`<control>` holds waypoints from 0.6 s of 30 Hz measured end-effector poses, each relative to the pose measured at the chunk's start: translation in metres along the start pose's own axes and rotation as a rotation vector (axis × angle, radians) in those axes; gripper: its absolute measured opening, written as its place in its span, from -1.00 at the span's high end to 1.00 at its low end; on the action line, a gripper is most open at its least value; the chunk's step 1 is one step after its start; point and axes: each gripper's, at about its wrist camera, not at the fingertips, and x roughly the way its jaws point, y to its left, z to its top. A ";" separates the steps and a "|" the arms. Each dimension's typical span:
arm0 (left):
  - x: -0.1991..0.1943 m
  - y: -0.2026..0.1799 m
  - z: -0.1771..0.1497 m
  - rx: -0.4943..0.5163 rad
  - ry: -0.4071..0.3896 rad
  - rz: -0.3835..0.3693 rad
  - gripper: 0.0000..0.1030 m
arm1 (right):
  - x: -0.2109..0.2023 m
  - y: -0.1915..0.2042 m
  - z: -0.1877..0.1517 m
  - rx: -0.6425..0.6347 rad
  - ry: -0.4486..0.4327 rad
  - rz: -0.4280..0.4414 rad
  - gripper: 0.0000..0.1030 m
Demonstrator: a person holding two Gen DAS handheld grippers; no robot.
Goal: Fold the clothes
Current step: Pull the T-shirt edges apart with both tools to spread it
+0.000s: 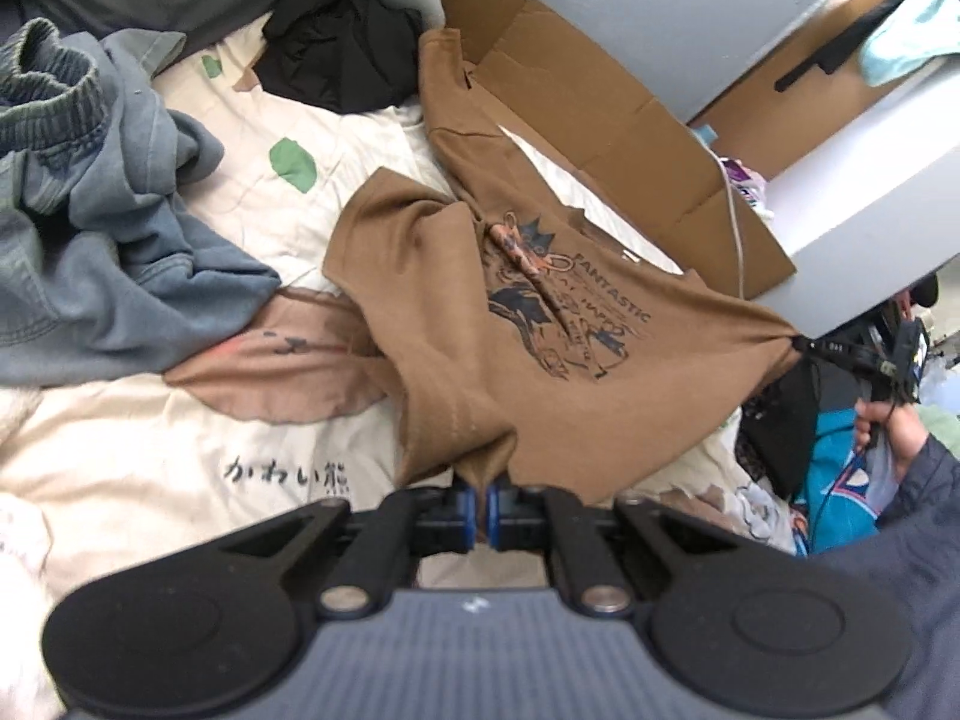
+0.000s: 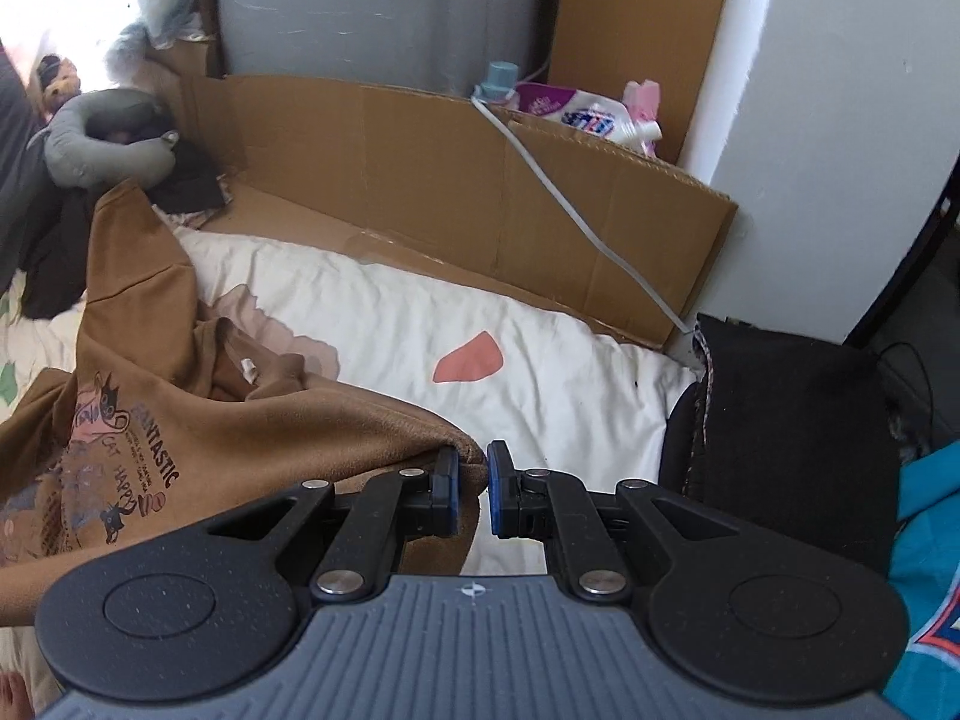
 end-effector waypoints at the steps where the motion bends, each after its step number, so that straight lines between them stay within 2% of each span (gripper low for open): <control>1: -0.005 0.000 -0.004 -0.001 0.003 -0.004 0.92 | -0.004 0.002 0.001 -0.006 0.003 0.000 0.85; 8: -0.027 -0.001 -0.030 -0.023 0.051 -0.048 0.90 | -0.023 0.010 0.010 -0.033 0.018 -0.019 0.85; 11: -0.031 -0.001 -0.028 -0.028 0.044 0.013 0.75 | -0.021 0.002 0.010 -0.019 0.017 -0.033 0.85; 13: -0.036 0.002 -0.023 -0.043 0.031 0.052 0.55 | -0.014 -0.007 0.006 0.004 0.018 -0.031 0.85; 18: -0.040 -0.004 -0.003 0.001 0.025 0.155 0.53 | 0.009 -0.029 -0.010 0.073 0.032 -0.013 0.85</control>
